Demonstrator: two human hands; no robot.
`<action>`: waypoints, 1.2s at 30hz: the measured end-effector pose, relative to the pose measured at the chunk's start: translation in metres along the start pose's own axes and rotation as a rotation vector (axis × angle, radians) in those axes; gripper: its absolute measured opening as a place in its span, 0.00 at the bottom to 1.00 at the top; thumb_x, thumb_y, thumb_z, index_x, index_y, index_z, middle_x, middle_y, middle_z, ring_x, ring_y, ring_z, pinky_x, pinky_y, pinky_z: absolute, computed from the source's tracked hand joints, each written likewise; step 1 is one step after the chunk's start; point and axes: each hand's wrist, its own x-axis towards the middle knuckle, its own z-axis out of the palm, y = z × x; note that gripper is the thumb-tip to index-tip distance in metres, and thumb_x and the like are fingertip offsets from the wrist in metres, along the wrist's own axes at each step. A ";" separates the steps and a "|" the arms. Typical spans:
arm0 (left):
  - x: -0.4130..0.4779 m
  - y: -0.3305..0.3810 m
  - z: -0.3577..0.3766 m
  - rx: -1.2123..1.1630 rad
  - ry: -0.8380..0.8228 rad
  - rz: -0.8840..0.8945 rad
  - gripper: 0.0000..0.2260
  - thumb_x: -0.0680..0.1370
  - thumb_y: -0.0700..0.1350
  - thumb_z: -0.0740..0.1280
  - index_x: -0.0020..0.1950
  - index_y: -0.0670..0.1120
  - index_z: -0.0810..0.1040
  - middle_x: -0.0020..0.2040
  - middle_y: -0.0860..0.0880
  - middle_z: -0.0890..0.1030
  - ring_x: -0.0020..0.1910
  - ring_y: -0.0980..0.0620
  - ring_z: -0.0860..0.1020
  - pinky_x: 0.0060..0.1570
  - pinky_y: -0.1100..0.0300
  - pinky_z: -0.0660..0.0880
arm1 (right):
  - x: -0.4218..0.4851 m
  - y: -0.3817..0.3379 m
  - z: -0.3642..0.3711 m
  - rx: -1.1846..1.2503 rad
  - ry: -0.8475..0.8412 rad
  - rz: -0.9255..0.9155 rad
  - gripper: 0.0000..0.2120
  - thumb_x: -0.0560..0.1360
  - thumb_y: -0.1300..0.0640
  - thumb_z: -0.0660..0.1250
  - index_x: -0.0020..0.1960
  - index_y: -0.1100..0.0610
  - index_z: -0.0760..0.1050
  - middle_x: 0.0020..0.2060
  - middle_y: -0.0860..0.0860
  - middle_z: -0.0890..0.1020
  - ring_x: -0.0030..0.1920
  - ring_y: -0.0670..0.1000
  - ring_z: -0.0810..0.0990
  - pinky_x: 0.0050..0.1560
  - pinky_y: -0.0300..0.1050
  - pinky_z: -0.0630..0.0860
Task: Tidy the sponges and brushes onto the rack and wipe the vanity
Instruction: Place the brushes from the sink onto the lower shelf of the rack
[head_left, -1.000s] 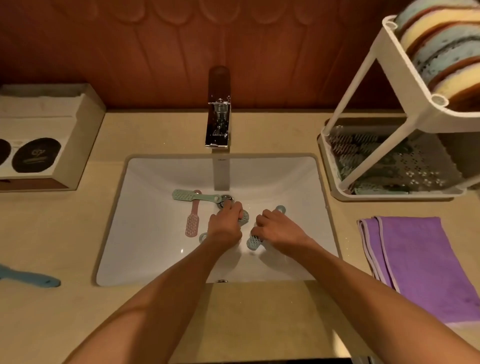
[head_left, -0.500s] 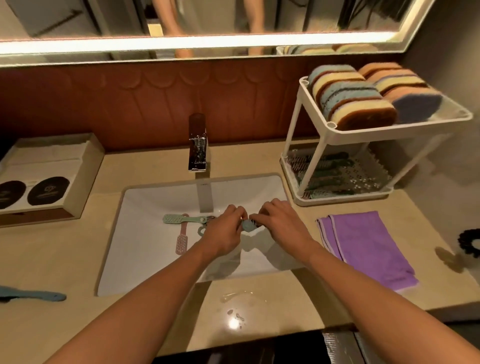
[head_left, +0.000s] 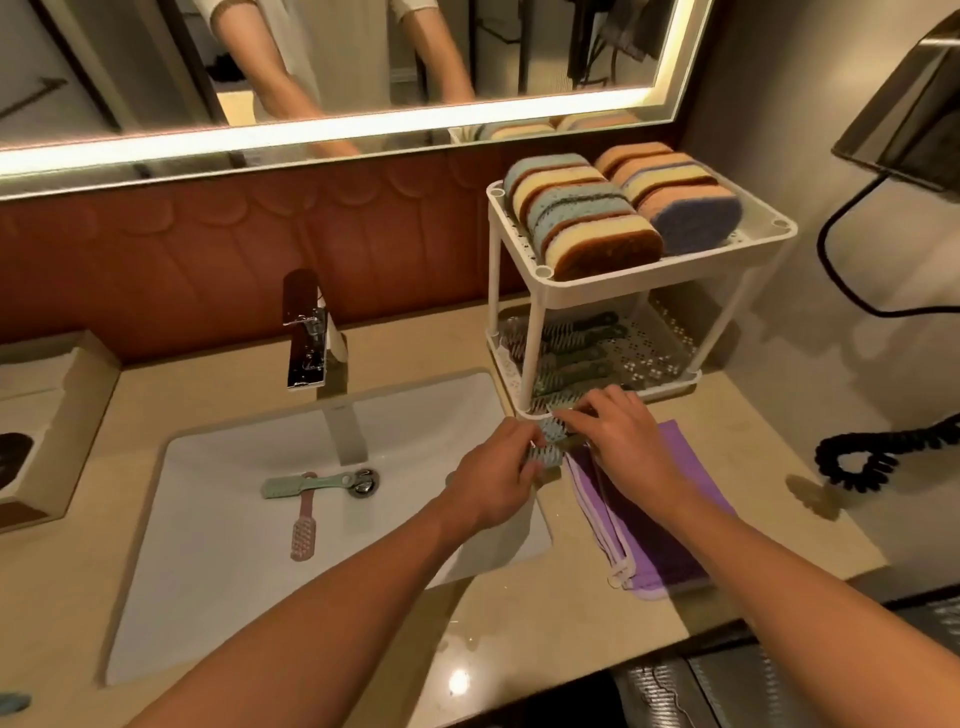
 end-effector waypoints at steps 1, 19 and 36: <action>0.007 0.007 0.003 -0.024 -0.004 0.016 0.05 0.83 0.47 0.63 0.58 0.54 0.70 0.61 0.51 0.74 0.50 0.53 0.75 0.45 0.58 0.75 | -0.001 0.008 -0.001 0.000 0.000 0.019 0.22 0.70 0.62 0.77 0.64 0.54 0.82 0.49 0.54 0.80 0.51 0.58 0.76 0.46 0.52 0.72; 0.102 0.037 0.038 0.001 0.064 -0.019 0.04 0.84 0.47 0.61 0.59 0.53 0.70 0.56 0.51 0.75 0.47 0.52 0.75 0.45 0.60 0.74 | 0.075 0.085 0.032 0.138 -0.192 0.386 0.11 0.81 0.43 0.63 0.58 0.46 0.77 0.50 0.48 0.82 0.51 0.51 0.81 0.43 0.40 0.73; 0.126 0.048 0.042 -0.205 0.137 -0.298 0.06 0.84 0.47 0.62 0.59 0.49 0.75 0.51 0.50 0.79 0.48 0.52 0.78 0.45 0.61 0.76 | 0.076 0.093 0.033 0.547 0.011 0.691 0.10 0.82 0.54 0.63 0.62 0.51 0.78 0.52 0.53 0.83 0.49 0.54 0.82 0.47 0.50 0.82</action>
